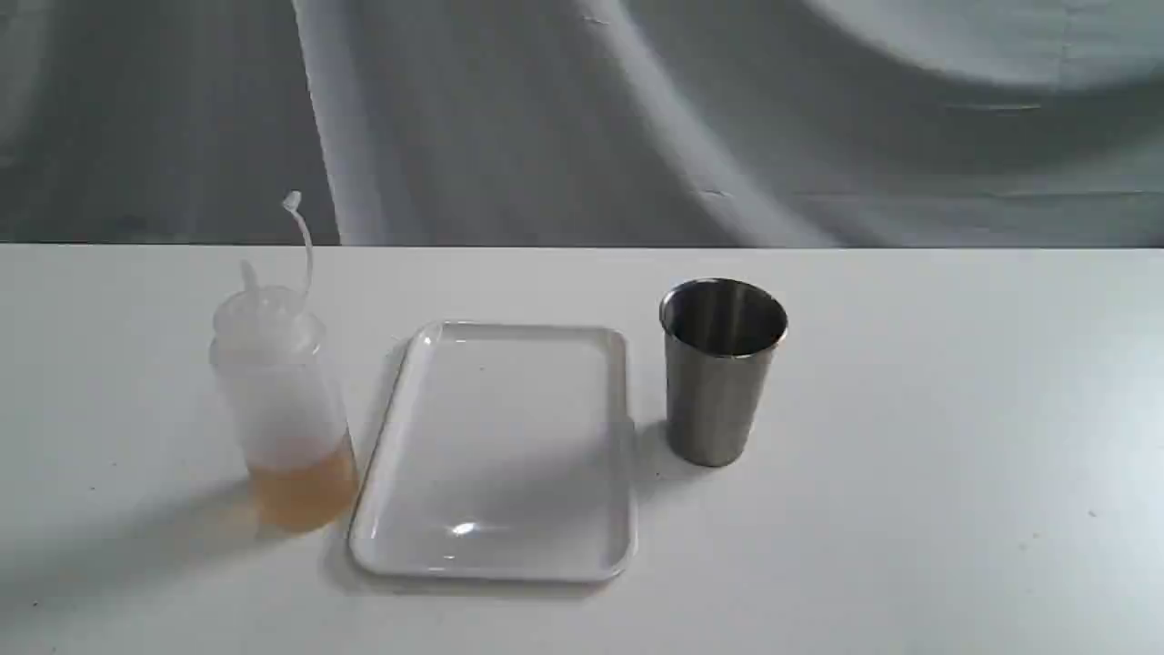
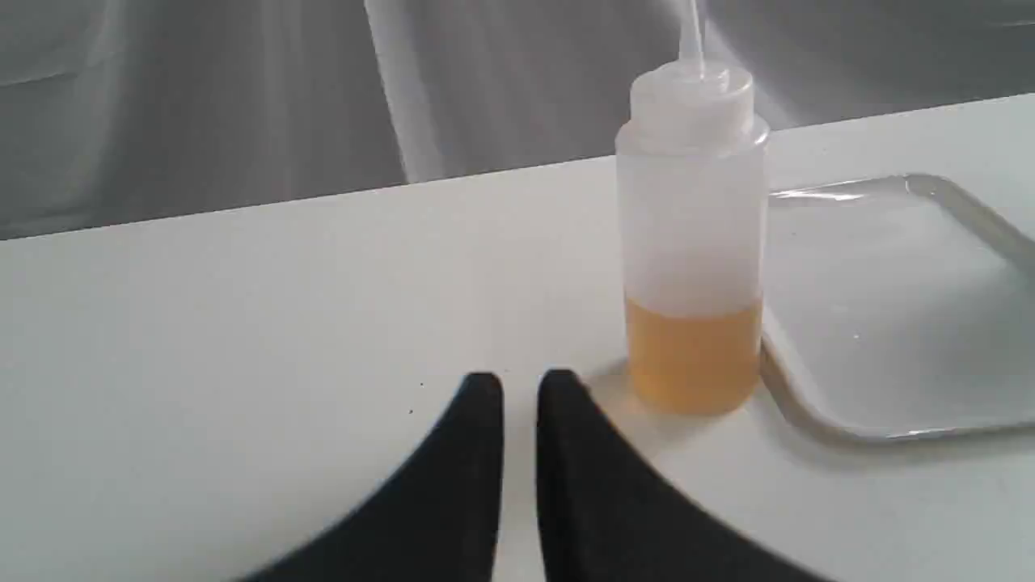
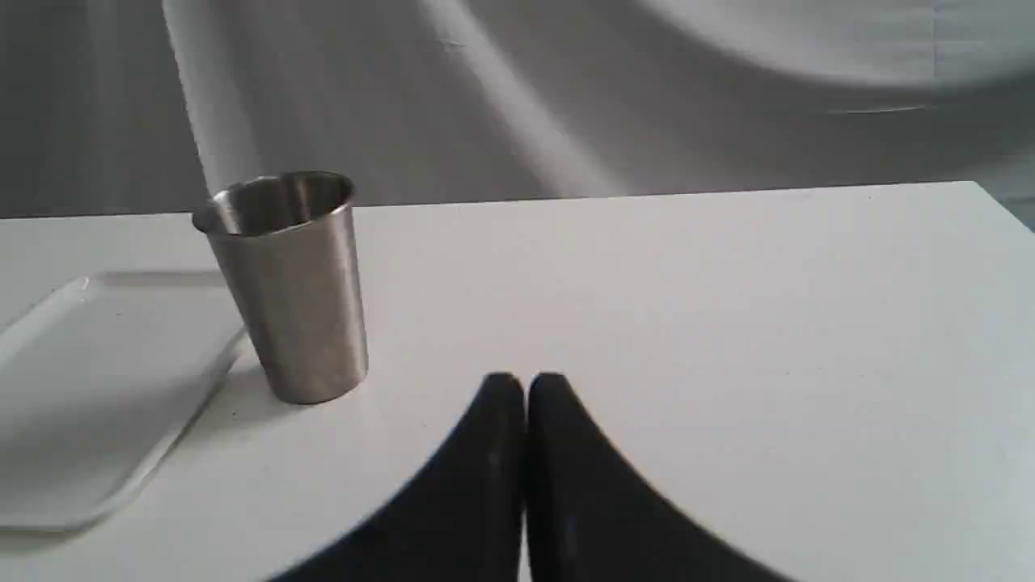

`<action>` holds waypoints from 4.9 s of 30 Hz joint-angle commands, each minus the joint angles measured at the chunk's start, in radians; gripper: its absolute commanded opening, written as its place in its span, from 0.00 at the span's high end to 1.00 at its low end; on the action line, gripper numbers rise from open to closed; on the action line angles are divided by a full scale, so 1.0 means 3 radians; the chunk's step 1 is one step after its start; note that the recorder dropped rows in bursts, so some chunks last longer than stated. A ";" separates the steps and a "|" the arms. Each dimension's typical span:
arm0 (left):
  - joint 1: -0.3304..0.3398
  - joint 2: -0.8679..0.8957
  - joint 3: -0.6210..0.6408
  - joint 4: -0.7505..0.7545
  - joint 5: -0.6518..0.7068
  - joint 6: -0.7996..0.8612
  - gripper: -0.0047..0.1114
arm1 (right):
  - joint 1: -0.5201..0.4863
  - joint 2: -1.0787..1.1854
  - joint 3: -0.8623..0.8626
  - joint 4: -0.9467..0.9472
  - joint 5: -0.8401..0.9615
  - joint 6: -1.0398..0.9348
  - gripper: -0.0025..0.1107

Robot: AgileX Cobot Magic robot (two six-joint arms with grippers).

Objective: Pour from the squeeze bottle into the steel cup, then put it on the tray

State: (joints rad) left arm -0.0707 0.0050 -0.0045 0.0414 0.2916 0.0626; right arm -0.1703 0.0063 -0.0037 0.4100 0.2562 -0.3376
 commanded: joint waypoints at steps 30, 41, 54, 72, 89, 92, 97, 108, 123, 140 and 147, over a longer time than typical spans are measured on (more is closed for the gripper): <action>-0.0010 -0.0017 0.0015 0.0009 -0.0022 -0.0006 0.89 | -0.0013 -0.0021 -0.0446 -0.0164 0.0893 0.0191 0.98; -0.0010 -0.0017 0.0015 0.0009 -0.0022 -0.0006 0.89 | -0.0013 0.1021 -0.1794 -0.0737 0.1389 0.0392 0.98; -0.0010 -0.0017 0.0015 0.0009 -0.0022 -0.0006 0.89 | 0.0385 0.2169 -0.3150 -0.1098 0.1101 0.1177 0.98; -0.0010 -0.0017 0.0015 0.0009 -0.0022 -0.0006 0.89 | 0.2165 0.3457 -0.3409 -0.1815 -0.0421 0.1239 0.98; -0.0010 -0.0017 0.0015 0.0009 -0.0022 -0.0006 0.89 | 0.2972 0.5430 -0.3409 -0.1455 -0.2071 0.1175 0.98; -0.0010 -0.0017 0.0015 0.0009 -0.0022 -0.0006 0.89 | 0.2979 0.5698 -0.3409 -0.1367 -0.2225 0.1175 0.98; -0.0010 -0.0017 0.0015 0.0009 -0.0022 -0.0006 0.89 | 0.3051 0.6055 -0.3409 -0.1367 -0.2430 0.1175 0.98; -0.0010 -0.0017 0.0015 0.0009 -0.0022 -0.0006 0.89 | 0.3165 0.6777 -0.3353 -0.1178 -0.3192 0.1046 0.98; -0.0010 -0.0017 0.0015 0.0009 -0.0022 -0.0006 0.89 | 0.3165 0.7061 -0.3353 -0.0892 -0.3519 0.0795 0.98; -0.0010 -0.0017 0.0015 0.0009 -0.0022 -0.0006 0.89 | 0.3165 0.7061 -0.3353 -0.0830 -0.3519 0.0756 0.98; -0.0010 -0.0017 0.0015 0.0009 -0.0022 -0.0006 0.89 | 0.3165 0.7061 -0.3353 -0.0757 -0.3508 0.0619 0.97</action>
State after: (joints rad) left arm -0.0707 0.0050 -0.0045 0.0414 0.2916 0.0626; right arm 0.7786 2.1292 -1.0166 0.1755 -0.7841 -0.1304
